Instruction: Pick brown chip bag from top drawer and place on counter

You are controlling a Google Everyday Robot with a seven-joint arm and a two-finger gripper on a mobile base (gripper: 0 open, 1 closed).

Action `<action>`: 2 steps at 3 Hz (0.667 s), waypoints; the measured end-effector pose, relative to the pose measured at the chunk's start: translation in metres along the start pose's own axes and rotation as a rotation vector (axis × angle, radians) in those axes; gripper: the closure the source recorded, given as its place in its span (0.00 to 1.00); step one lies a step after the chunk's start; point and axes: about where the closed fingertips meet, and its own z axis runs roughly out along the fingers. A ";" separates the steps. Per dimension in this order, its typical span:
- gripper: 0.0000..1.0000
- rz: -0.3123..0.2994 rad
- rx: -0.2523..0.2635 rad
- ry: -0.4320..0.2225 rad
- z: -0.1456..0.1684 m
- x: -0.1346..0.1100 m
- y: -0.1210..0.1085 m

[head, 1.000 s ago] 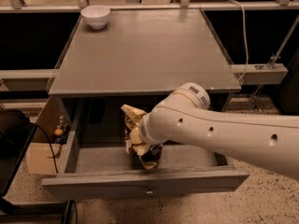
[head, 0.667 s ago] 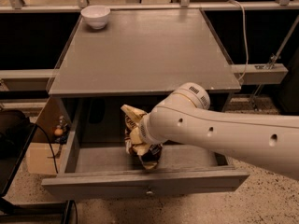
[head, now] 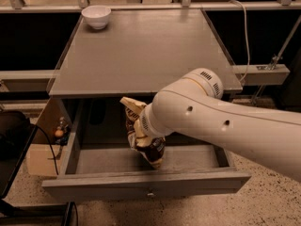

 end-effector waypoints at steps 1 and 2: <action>1.00 -0.036 0.009 -0.025 -0.033 -0.016 0.007; 1.00 -0.076 0.024 -0.100 -0.086 -0.048 0.015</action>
Offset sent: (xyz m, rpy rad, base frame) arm -0.0024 -0.0011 0.1953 0.0036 -0.2495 0.0585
